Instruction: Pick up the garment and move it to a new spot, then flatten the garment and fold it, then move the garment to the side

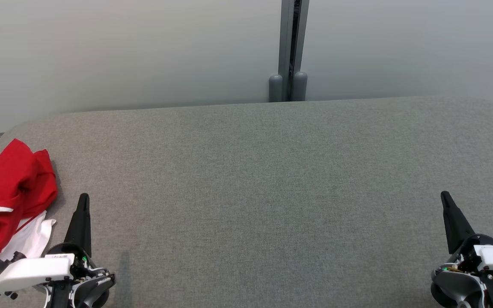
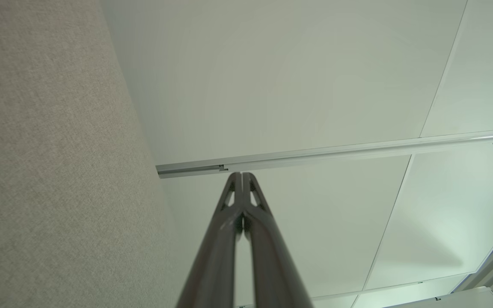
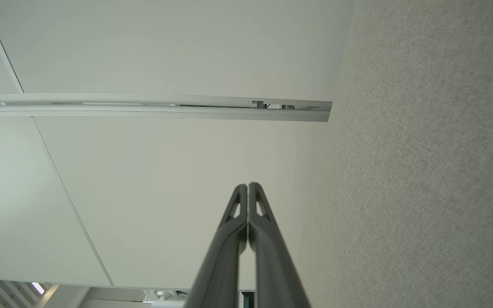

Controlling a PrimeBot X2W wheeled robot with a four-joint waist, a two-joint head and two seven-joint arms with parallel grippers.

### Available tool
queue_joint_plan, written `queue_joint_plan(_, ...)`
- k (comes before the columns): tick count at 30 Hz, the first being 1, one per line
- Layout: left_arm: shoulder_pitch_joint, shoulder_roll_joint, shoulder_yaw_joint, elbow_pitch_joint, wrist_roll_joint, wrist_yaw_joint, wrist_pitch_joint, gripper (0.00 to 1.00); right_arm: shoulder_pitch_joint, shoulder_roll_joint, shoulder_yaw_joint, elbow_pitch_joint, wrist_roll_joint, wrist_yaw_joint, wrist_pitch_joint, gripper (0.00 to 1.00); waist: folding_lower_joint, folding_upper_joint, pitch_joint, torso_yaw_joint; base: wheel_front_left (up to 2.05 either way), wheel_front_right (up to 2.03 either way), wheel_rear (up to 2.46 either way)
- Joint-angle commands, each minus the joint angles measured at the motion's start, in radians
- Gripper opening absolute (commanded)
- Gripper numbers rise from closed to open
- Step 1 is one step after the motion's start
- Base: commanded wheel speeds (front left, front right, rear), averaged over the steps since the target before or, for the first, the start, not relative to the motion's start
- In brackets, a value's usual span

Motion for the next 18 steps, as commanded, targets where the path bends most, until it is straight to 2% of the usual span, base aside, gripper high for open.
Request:
queue_joint_plan(1, -0.013, 0.005, 0.004, -0.003, -0.001, -0.004, 0.003, 0.00, 0.009, -0.009, -0.001, -0.003, 0.002, 0.000, 0.003, 0.00, 0.0000, 0.0000, 0.000, 0.000, 0.00, 0.00, 0.00)
queue_joint_plan(18, -0.013, 0.005, 0.004, -0.003, -0.001, -0.004, 0.003, 0.00, 0.009, -0.009, -0.001, -0.003, 0.002, 0.000, 0.003, 0.00, 0.0000, 0.0000, 0.000, 0.000, 0.00, 0.00, 0.00)
